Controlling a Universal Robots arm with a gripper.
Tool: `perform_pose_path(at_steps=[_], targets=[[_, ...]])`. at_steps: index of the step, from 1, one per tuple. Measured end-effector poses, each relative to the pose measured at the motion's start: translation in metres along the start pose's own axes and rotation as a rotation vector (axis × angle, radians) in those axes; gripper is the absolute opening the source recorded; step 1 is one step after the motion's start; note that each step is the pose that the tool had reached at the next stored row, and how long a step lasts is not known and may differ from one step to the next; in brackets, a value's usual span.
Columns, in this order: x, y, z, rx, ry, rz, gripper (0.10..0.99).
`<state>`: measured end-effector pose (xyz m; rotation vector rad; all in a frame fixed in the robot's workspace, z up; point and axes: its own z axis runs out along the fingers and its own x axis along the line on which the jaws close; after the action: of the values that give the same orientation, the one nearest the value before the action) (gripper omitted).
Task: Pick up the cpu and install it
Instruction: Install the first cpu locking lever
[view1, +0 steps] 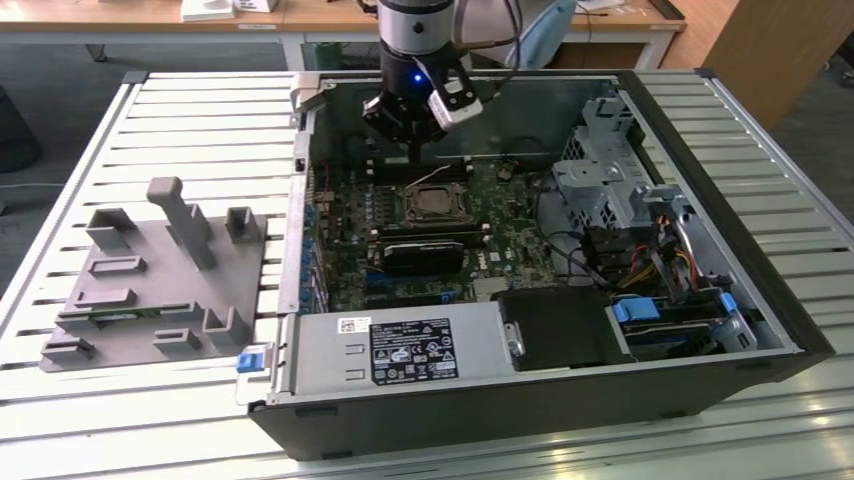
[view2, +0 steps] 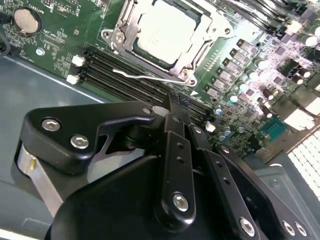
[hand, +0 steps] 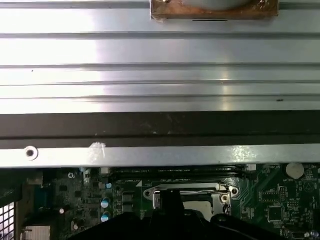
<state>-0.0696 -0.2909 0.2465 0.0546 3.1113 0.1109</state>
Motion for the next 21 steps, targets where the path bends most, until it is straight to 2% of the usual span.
perform_pose_path(at_steps=[7, 15, 21], targets=[[-0.012, -0.0001, 0.0088, 0.0, 0.0, 0.0, 0.106], [-0.0136, 0.0004, 0.0151, 0.0, 0.0005, -0.007, 0.106], [-0.0194, 0.0023, 0.0193, 0.0, 0.0007, -0.01, 0.106]])
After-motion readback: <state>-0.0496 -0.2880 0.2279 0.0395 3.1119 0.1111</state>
